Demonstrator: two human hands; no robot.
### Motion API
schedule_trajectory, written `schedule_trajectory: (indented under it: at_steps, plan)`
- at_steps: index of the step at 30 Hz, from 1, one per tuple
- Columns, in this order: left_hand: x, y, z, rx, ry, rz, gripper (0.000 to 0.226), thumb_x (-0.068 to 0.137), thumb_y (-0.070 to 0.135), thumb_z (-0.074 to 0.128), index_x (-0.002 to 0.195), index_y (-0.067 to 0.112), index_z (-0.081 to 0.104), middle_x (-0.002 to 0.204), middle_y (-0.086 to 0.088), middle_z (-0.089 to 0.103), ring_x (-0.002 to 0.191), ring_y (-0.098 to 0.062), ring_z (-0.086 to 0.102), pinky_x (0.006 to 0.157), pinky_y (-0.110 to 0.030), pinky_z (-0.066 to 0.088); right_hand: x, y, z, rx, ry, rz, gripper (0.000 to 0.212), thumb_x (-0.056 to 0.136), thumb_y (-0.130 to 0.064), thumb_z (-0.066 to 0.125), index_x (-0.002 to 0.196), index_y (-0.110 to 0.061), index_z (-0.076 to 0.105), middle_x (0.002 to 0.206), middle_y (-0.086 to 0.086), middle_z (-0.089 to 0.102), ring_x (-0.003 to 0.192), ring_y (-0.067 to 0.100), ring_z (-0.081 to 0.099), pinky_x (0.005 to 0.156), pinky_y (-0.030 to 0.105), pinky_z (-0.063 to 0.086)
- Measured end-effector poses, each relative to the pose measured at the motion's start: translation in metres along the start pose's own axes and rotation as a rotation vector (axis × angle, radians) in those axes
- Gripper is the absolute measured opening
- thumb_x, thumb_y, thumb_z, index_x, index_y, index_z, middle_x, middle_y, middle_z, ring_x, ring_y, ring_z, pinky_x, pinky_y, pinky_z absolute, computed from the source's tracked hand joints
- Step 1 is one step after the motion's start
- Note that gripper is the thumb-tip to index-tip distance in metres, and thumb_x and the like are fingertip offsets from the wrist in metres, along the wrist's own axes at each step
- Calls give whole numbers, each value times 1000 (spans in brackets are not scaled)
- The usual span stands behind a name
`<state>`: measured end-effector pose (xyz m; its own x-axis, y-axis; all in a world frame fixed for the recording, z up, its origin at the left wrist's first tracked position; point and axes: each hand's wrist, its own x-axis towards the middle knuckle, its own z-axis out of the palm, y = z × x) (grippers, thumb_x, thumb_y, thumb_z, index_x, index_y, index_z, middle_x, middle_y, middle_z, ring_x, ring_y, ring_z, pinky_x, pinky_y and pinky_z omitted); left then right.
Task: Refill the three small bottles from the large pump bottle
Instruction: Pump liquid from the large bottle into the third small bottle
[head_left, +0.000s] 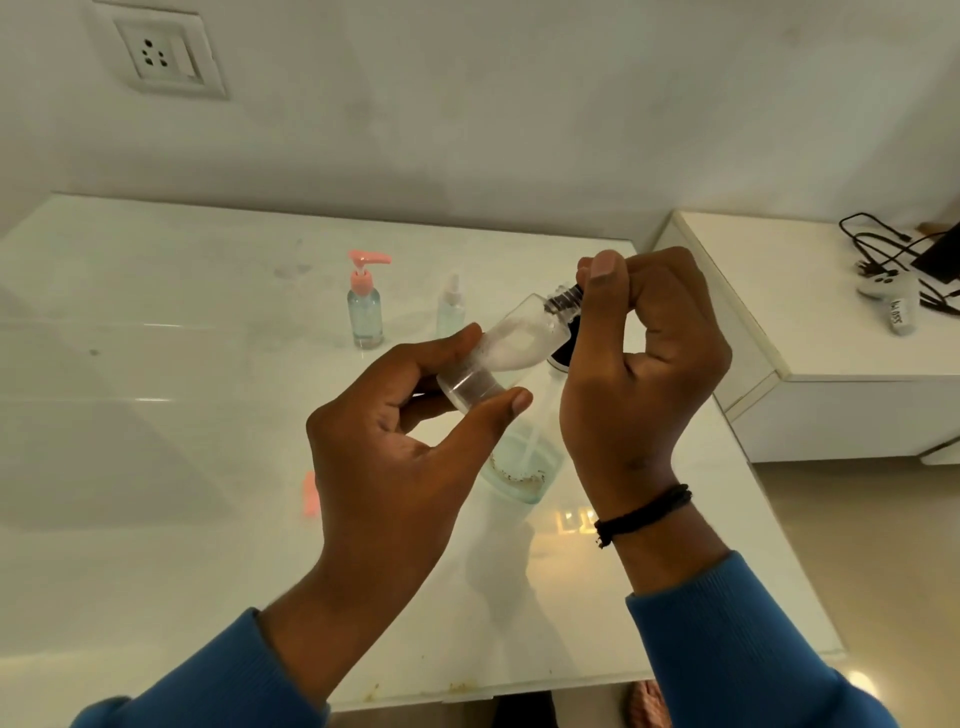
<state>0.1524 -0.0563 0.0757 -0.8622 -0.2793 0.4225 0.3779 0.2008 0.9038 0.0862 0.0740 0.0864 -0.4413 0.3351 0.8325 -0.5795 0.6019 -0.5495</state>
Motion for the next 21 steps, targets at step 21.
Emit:
schedule_trajectory:
  at_steps: [21]
  plan:
    - [-1,0,2,15,-6,27,42,73,31,84,112,31,66,107,31,64,97,14,66,76,-3,50,-1,2,-1,-18,9,1,31,99,-7,59,70,3,65,72,-1,58,69,27,54,62,52,44]
